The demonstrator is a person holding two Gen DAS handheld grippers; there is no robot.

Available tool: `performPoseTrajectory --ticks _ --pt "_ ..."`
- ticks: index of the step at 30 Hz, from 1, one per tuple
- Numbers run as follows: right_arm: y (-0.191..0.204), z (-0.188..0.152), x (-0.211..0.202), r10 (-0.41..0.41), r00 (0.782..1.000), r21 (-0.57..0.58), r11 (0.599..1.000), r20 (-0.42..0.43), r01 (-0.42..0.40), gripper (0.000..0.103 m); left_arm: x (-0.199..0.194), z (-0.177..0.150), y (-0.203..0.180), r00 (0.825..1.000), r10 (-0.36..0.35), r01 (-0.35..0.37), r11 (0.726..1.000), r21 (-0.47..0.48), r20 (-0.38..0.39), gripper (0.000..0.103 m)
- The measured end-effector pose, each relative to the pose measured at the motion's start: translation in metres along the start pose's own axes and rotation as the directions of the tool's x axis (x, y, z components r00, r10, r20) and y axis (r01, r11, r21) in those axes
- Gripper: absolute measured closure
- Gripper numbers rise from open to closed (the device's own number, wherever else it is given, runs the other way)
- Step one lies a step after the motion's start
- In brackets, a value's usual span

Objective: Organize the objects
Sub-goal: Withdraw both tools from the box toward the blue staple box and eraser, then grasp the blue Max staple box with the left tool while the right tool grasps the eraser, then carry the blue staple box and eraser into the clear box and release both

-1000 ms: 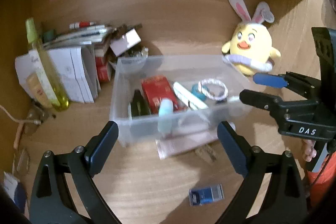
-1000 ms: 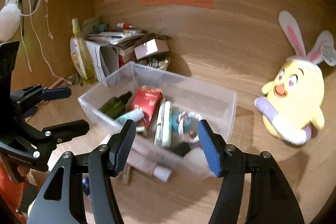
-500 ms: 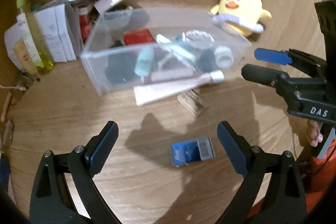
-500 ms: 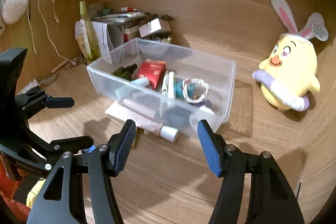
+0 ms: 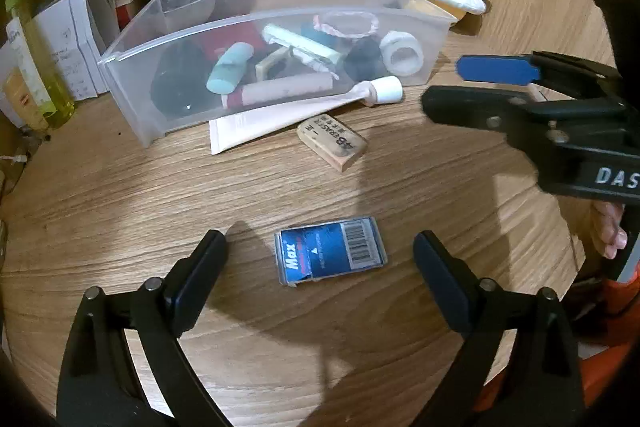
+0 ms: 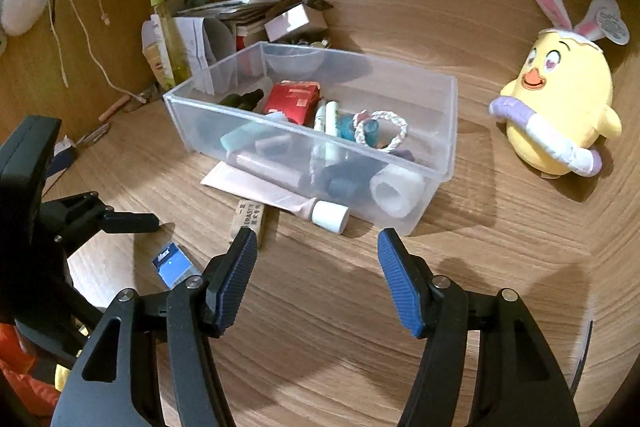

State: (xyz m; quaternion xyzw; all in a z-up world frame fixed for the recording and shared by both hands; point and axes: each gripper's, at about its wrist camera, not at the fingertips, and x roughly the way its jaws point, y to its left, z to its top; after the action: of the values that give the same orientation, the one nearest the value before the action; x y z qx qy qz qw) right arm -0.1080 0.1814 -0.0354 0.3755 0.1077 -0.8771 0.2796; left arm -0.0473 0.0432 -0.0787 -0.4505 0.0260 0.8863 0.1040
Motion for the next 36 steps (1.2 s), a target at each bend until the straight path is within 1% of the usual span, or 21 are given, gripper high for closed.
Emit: performPoseTrajectory --ticks 3,6,8,9,11,12,15,19,21,23,24,25,26,27,31,36 --pt "0.005 0.000 0.009 0.011 1.000 -0.018 1.000 -0.024 -0.011 0.044 -0.001 -0.004 -0.002 1.000 0.014 -0.015 1.000 0.024 0.020 0.013" --pt "0.012 0.000 0.019 0.020 0.999 -0.040 0.999 -0.047 -0.022 0.044 -0.004 -0.007 -0.001 0.999 0.023 -0.024 0.999 0.022 0.047 0.023" --pt "0.018 0.000 0.026 0.034 0.998 -0.055 0.998 -0.062 -0.037 0.044 -0.006 -0.007 0.002 0.998 0.027 -0.028 1.000 0.014 0.059 0.033" --pt "0.021 0.001 0.029 0.038 0.997 -0.064 0.997 -0.068 -0.043 0.044 -0.006 -0.007 0.003 0.997 0.030 -0.031 0.999 0.011 0.065 0.037" --pt "0.026 0.002 0.034 0.043 0.996 -0.075 0.996 -0.078 -0.049 0.044 -0.009 -0.008 0.006 0.997 0.036 -0.036 0.999 0.004 0.075 0.052" --pt "0.028 0.003 0.037 0.049 0.995 -0.077 0.995 -0.083 -0.056 0.044 -0.009 -0.008 0.008 0.996 0.039 -0.039 0.999 0.000 0.077 0.055" --pt "0.033 0.004 0.043 0.069 0.993 -0.081 0.994 -0.097 -0.077 0.044 -0.011 -0.008 0.015 0.996 0.030 -0.028 0.999 -0.025 0.079 0.056" --pt "0.039 0.005 0.054 0.086 0.989 -0.080 0.992 -0.122 -0.096 0.044 -0.014 -0.009 0.028 0.996 0.035 -0.029 0.997 -0.073 0.080 0.056" --pt "0.041 0.005 0.059 0.088 0.987 -0.082 0.992 -0.131 -0.099 0.049 -0.014 -0.008 0.036 0.996 0.034 -0.026 0.995 -0.099 0.079 0.056" --pt "0.044 0.004 0.063 0.073 0.989 -0.092 0.992 -0.129 -0.085 0.061 -0.015 -0.008 0.043 0.996 0.031 -0.021 0.992 -0.126 0.080 0.056" --pt "0.045 0.005 0.064 0.063 0.990 -0.099 0.992 -0.125 -0.076 0.063 -0.016 -0.007 0.046 0.996 0.033 -0.022 0.990 -0.137 0.081 0.056" --pt "0.047 0.005 0.065 0.058 0.991 -0.107 0.992 -0.122 -0.071 0.067 -0.016 -0.006 0.049 0.996 0.036 -0.023 0.989 -0.149 0.085 0.056" --pt "0.048 0.005 0.065 0.060 0.991 -0.112 0.991 -0.118 -0.074 0.075 -0.017 -0.006 0.051 0.996 0.037 -0.022 0.987 -0.156 0.087 0.056" --pt "0.049 0.004 0.065 0.060 0.991 -0.115 0.991 -0.117 -0.073 0.079 -0.018 -0.005 0.052 0.995 0.038 -0.023 0.986 -0.163 0.091 0.056" --pt "0.049 0.002 0.060 0.066 0.993 -0.114 0.990 -0.099 -0.077 0.080 -0.024 -0.001 0.055 0.992 0.043 -0.022 0.984 -0.176 0.116 0.056" --pt "0.047 0.002 0.042 0.092 0.994 -0.090 0.991 -0.063 -0.098 0.080 -0.034 0.010 0.053 0.987 0.047 -0.020 0.986 -0.166 0.156 0.056"
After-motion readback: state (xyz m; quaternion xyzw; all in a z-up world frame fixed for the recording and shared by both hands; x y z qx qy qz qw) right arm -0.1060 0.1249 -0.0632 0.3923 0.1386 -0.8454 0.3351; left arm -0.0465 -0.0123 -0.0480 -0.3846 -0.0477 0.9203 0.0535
